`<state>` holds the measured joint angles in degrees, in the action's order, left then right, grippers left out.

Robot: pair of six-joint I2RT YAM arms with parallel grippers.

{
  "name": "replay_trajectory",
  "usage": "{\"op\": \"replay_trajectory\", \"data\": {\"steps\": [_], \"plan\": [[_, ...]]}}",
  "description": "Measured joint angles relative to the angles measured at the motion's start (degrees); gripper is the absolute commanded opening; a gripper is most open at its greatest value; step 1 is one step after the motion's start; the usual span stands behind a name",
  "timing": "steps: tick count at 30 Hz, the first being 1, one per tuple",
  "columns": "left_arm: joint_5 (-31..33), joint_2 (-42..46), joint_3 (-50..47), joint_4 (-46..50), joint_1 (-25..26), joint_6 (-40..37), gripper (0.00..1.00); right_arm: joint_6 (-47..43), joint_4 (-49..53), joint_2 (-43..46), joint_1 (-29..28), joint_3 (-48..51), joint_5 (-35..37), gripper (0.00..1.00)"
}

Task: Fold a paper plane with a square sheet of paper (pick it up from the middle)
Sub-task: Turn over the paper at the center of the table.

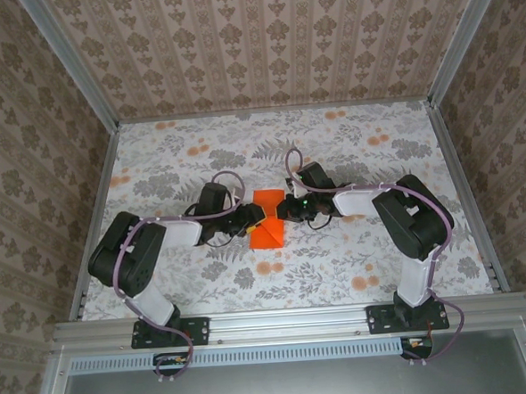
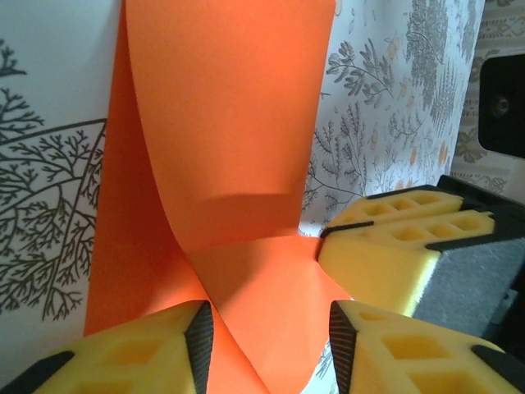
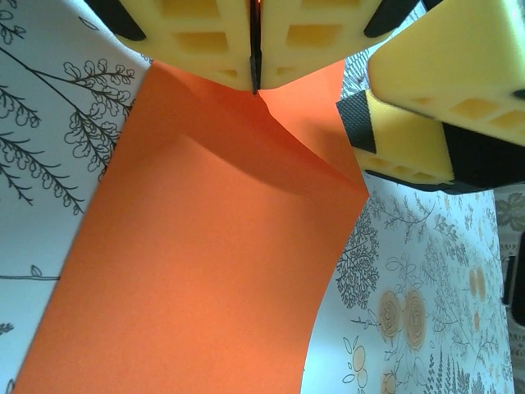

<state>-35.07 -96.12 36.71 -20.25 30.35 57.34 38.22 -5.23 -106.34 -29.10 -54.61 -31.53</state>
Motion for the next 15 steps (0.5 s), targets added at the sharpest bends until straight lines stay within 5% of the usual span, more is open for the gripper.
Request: {"op": "replay_trajectory", "data": {"steps": [3, 15], "plan": [[-0.85, -1.66, 0.76, -0.22, 0.0, -0.39, 0.34, 0.09, -0.04, 0.0, 0.04, 0.0, -0.26, 0.15], [-1.18, -3.58, 2.86, -0.68, 0.0, -3.67, 0.08, 0.63, 4.07, 6.71, 1.95, 1.9, 5.31, 0.57]]}}
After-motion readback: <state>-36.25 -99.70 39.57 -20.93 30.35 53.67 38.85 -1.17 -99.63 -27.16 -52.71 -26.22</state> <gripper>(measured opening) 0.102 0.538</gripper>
